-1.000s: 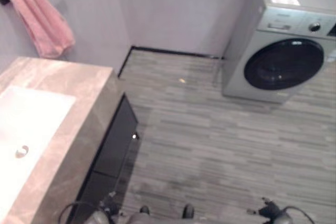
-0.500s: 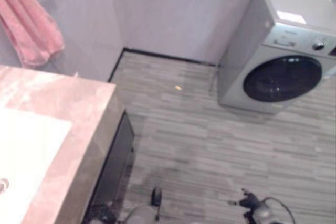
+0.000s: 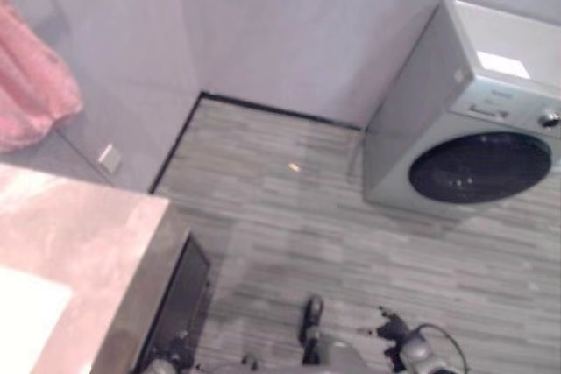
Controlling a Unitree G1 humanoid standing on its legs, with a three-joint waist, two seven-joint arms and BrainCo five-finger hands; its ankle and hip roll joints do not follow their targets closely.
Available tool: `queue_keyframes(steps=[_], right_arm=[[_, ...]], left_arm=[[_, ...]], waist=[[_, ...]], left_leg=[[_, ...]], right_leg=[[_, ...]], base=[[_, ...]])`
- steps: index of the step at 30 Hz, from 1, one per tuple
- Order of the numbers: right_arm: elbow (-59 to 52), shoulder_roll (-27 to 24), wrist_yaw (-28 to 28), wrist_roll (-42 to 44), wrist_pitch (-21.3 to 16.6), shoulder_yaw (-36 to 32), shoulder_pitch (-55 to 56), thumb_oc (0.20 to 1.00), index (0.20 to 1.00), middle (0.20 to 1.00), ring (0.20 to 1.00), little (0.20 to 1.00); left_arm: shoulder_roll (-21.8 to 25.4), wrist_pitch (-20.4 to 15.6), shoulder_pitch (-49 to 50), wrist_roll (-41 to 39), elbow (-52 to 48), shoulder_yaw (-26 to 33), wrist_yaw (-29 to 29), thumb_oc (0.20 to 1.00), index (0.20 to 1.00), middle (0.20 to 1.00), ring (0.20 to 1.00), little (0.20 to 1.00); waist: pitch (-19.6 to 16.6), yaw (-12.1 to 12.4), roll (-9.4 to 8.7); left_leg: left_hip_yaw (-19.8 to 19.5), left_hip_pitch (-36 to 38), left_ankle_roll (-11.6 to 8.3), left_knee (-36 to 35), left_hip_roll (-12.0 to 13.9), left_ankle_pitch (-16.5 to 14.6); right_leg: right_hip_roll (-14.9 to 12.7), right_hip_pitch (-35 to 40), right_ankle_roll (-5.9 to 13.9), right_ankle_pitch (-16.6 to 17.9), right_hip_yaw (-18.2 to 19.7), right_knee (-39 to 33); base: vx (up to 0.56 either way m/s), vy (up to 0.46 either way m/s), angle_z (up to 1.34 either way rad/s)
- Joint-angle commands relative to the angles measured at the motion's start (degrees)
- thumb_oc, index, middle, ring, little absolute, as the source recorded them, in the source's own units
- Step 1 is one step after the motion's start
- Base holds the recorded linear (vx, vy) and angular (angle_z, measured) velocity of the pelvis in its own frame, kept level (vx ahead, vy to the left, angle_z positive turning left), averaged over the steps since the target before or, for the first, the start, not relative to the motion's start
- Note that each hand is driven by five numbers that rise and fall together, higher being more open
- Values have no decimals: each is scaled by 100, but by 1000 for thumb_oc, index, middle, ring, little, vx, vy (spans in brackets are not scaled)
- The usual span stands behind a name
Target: Put brush and paste in cup on sink, flatten towel.
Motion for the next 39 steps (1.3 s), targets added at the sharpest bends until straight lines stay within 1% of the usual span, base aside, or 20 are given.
queue_keyframes(steps=[1, 2, 4, 5, 7, 8, 9, 13, 15, 16, 19, 20, 21, 23, 26, 28, 29, 30, 35, 39], right_arm=[[-376, -426, -129, 28, -116, 139, -24, 1000, 1000, 1000, 1000, 1000], [-497, -572, -221, 62, -123, 114, -79, 1000, 1000, 1000, 1000, 1000], [-527, -606, -220, 106, -119, 80, -101, 1000, 1000, 1000, 1000, 1000], [-627, -722, -242, 6, -105, 82, -183, 1000, 1000, 1000, 1000, 1000], [-707, -754, -247, 16, -116, 36, -164, 1000, 1000, 1000, 1000, 1000], [-821, -788, -260, -71, -187, 109, -181, 1000, 1000, 1000, 1000, 1000], [-830, -793, -259, -162, -203, 153, -186, 1000, 1000, 1000, 1000, 1000], [-837, -727, -236, -290, -212, 264, -348, 1000, 1000, 1000, 1000, 1000], [-925, -557, -210, -282, -268, 353, -442, 1000, 1000, 1000, 1000, 1000], [-917, -490, -223, -278, -287, 352, -456, 1000, 1000, 1000, 1000, 1000], [-944, -367, -223, -212, -265, 328, -447, 1000, 1000, 1000, 1000, 1000], [-944, -368, -223, -212, -265, 328, -448, 1000, 1000, 1000, 1000, 1000], [-1027, -355, -183, -260, -263, 393, -441, 1000, 1000, 1000, 1000, 1000], [-1066, -364, -228, -272, -271, 393, -436, 1000, 1000, 1000, 1000, 1000], [-1138, -311, -120, -242, -297, 510, -346, 1000, 1000, 1000, 1000, 1000], [-1206, -328, -117, -212, -300, 575, -337, 1000, 1000, 1000, 1000, 1000], [-1246, -379, -126, -218, -307, 585, -277, 1000, 1000, 1000, 1000, 1000], [-1229, -391, -105, -326, -276, 601, -200, 1000, 1000, 1000, 1000, 1000], [-1166, -493, -29, -518, -308, 671, -100, 1000, 1000, 1000, 1000, 1000], [-1058, -598, -69, -501, -327, 665, -196, 1000, 1000, 1000, 1000, 1000]], left_arm=[[334, -10, -271, -1, -115, 40, 69, 1000, 1000, 1000, 1000, 1000], [364, -4, -360, 106, -202, -81, 74, 1000, 1000, 1000, 1000, 1000], [365, 0, -434, 137, -283, -135, 72, 1000, 1000, 1000, 1000, 1000], [373, -42, -476, 239, -415, -204, 55, 1000, 1000, 1000, 1000, 1000], [373, -63, -412, 256, -451, -155, 107, 1000, 1000, 1000, 1000, 1000], [329, -118, -291, 284, -418, -100, 148, 1000, 1000, 1000, 1000, 1000], [309, -117, -236, 291, -392, -71, 148, 1000, 1000, 1000, 1000, 1000], [278, -150, -140, 308, -277, -18, 232, 1000, 1000, 1000, 1000, 1000], [326, -147, -21, 341, -270, 83, 340, 1000, 1000, 1000, 1000, 1000], [348, -156, -23, 339, -260, 93, 345, 1000, 1000, 1000, 1000, 1000], [419, -134, 17, 222, -345, 96, 359, 1000, 1000, 1000, 1000, 1000], [418, -134, 16, 222, -345, 97, 358, 1000, 1000, 1000, 1000, 1000], [505, -140, -11, 158, -531, 74, 386, 1000, 1000, 1000, 1000, 1000], [519, -134, -45, 188, -576, 14, 381, 1000, 1000, 1000, 1000, 1000], [594, -180, -157, 30, -655, 57, 471, 1000, 1000, 1000, 1000, 1000], [569, -221, -276, 46, -602, -34, 486, 1000, 1000, 1000, 1000, 1000], [558, -250, -417, 79, -530, -95, 494, 1000, 1000, 1000, 1000, 1000], [530, -297, -510, 123, -525, -206, 478, 1000, 1000, 1000, 1000, 1000], [523, -279, -475, 21, -565, -175, 528, 1000, 1000, 1000, 1000, 1000], [510, -306, -548, 0, -589, -206, 544, 1000, 1000, 1000, 1000, 1000]], waist=[[192, 130, -154], [318, 123, -204], [408, 187, -189], [352, 208, -120], [298, 220, -90], [201, 289, -3], [163, 341, 9], [107, 438, -26], [-19, 572, -160], [-15, 577, -204], [142, 531, -280], [129, 521, -283], [292, 465, -205], [329, 450, -177], [239, 472, -44], [233, 400, -20], [210, 286, -32], [233, 290, -93], [-72, 213, -271], [-92, 131, -308]], left_leg=[[381, -1424, 191, 2349, 466, 1267], [770, -1692, 154, 2612, 576, 1208], [771, -1871, 137, 2657, 485, 1023], [968, -2233, 187, 1713, -71, 724], [985, -2114, 233, 996, -181, 581], [906, -2190, 173, -427, -328, 1070], [773, -2194, 124, -894, -348, 1330], [598, -2355, 75, -1199, -402, 1740], [475, -2307, 355, -709, -551, 1547], [433, -2262, 449, -565, -605, 1431], [269, -1880, 844, -217, -895, 976], [262, -1897, 842, -222, -899, 986], [77, -1586, 970, -202, -951, 868], [6, -1524, 1021, -45, -963, 759], [-364, -1098, 839, -324, -657, 816], [-729, -1021, 718, -159, -635, 783], [-1009, -1119, 668, 108, -685, 734], [-1174, -992, 588, 151, -635, 604], [-1444, -795, 172, -543, -160, 1010], [-1217, -975, 24, -908, 84, 1228]], right_leg=[[148, 568, 246, -544, -195, 24], [109, 684, 253, -577, -382, -77], [106, 754, 284, -560, -417, -172], [12, 853, 425, -385, -571, -544], [-24, 897, 526, -414, -548, -559], [75, 1080, 574, -518, -590, -711], [103, 1216, 551, -587, -587, -737], [132, 1522, 470, -782, -654, -658], [-80, 1608, 575, -1061, -609, -80], [-199, 1477, 622, -946, -563, 391], [-728, 907, 883, 304, -303, 2604], [-734, 886, 879, 298, -311, 2618], [-740, 408, 865, 390, -86, 3652], [-675, 179, 850, 321, 57, 3864], [-558, 58, 620, -377, -264, 1862], [-277, 37, 632, -287, 623, 665], [-206, -33, 688, -1, 1494, 72], [-242, 39, 817, 72, 1523, 116], [-203, 561, 681, -311, 179, -140], [-249, 627, 611, -457, -403, -189]], base=[[306, -376, 32], [337, -388, 22], [194, -60, 46], [341, 62, 45], [380, 66, 24], [416, 52, 20], [528, 58, 8], [402, 55, -15], [741, 238, -50], [497, 263, -36], [425, 304, -8], [386, 247, 31], [220, 131, 56], [333, 120, 87], [438, -10, 86], [330, -151, 97], [426, -249, 111], [419, -274, 163], [385, -374, 166], [105, -212, 114]])
